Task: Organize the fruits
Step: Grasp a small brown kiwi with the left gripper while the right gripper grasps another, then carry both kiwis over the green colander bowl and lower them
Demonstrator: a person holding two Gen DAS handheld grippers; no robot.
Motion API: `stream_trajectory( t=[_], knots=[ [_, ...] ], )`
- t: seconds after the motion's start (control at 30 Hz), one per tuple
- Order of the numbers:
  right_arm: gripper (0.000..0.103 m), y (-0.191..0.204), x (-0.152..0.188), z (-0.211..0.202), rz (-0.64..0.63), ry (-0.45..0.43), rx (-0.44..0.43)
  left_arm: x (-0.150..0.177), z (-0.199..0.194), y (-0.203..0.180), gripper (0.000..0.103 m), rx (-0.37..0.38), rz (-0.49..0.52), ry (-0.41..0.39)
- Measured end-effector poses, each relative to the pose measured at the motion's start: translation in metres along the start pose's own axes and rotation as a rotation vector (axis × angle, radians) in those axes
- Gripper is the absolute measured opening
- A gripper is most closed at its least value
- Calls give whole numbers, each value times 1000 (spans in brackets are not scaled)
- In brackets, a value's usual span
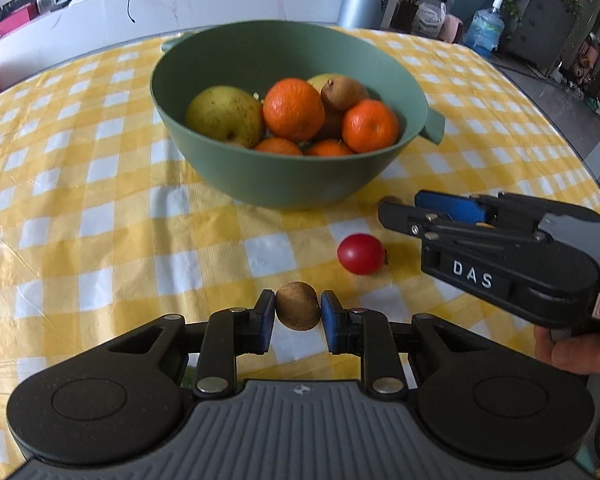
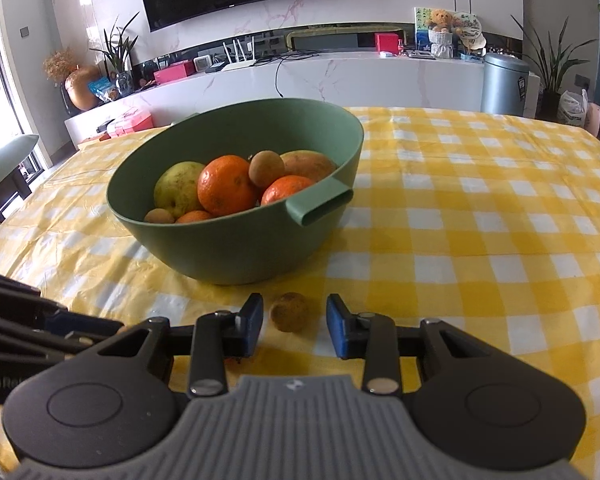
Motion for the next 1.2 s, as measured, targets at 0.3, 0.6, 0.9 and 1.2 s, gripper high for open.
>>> stream_trajectory(
  t=[0.3, 0.6, 0.9, 1.2],
  knots=[
    [23, -1, 2, 8, 2, 28, -12, 4, 5, -1, 28, 4, -4, 22],
    [20, 1, 3, 7, -5, 20, -16, 2, -3, 0, 28, -1, -25, 6],
    [20, 16, 0, -25, -78, -52, -27, -13, -37, 7, 28, 15, -85, -76],
    [20, 30, -18, -52, -129, -124, -47, -33, -56, 12, 28, 24, -135, -144]
  ],
)
Point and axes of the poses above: each gripper's, at about its wrist camera, not at the fingertips, and z roughly the way its jaws point, y to its left, x to its underside, the point moved 2 cm from there along z, roughly the way its jaws point, and after that the axes turned 9 degrees about -x, right-handed, at the moved point
